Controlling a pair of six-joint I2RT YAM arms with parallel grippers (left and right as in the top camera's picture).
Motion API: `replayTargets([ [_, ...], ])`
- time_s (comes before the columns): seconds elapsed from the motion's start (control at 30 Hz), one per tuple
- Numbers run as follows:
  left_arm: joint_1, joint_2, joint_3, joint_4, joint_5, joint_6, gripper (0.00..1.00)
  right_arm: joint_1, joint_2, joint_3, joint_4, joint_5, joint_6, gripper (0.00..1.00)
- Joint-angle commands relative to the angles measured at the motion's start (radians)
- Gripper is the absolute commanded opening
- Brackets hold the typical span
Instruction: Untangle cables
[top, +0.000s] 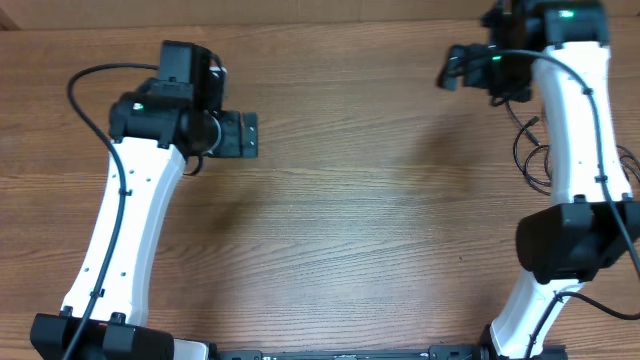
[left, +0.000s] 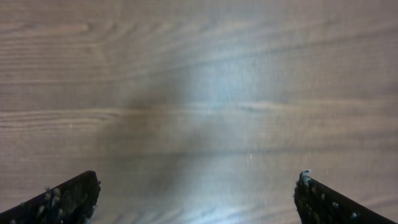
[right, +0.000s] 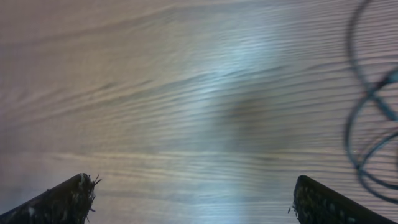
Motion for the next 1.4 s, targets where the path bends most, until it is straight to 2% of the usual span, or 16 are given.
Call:
replayTargets([
  [0.0,-0.010,0.022,0.012,-0.061,-0.063,-0.006,1.00,0.065,-0.042,0.008,-0.024,0.036,0.074,1.00],
  [0.1,0.007,0.022,0.012,-0.147,-0.069,-0.070,1.00,0.109,-0.042,0.008,-0.069,0.037,0.102,1.00],
  [0.4,0.032,0.022,0.006,-0.386,-0.044,-0.098,1.00,0.172,-0.049,0.000,-0.223,0.036,0.157,1.00],
  [0.53,0.032,0.021,-0.008,-0.447,-0.043,-0.107,1.00,0.195,-0.123,-0.094,-0.220,0.038,0.170,1.00],
  [0.63,0.032,-0.002,-0.046,-0.463,-0.043,-0.111,1.00,0.208,-0.258,-0.267,-0.142,0.073,0.185,1.00],
  [0.8,0.032,-0.131,-0.178,-0.341,-0.043,-0.113,1.00,0.208,-0.521,-0.597,0.103,0.086,0.185,1.00],
  [1.03,0.032,-0.507,-0.457,-0.062,-0.080,-0.112,1.00,0.208,-0.920,-1.057,0.468,0.134,0.184,1.00],
  [1.1,0.032,-0.624,-0.525,-0.005,-0.079,-0.114,1.00,0.208,-1.012,-1.143,0.520,0.142,0.184,1.00],
  [1.23,0.032,-0.861,-0.626,0.056,-0.079,-0.205,1.00,0.208,-1.168,-1.245,0.550,0.150,0.183,1.00],
  [1.37,0.032,-0.948,-0.639,0.058,-0.080,-0.207,0.99,0.208,-1.211,-1.248,0.523,0.151,0.183,1.00],
])
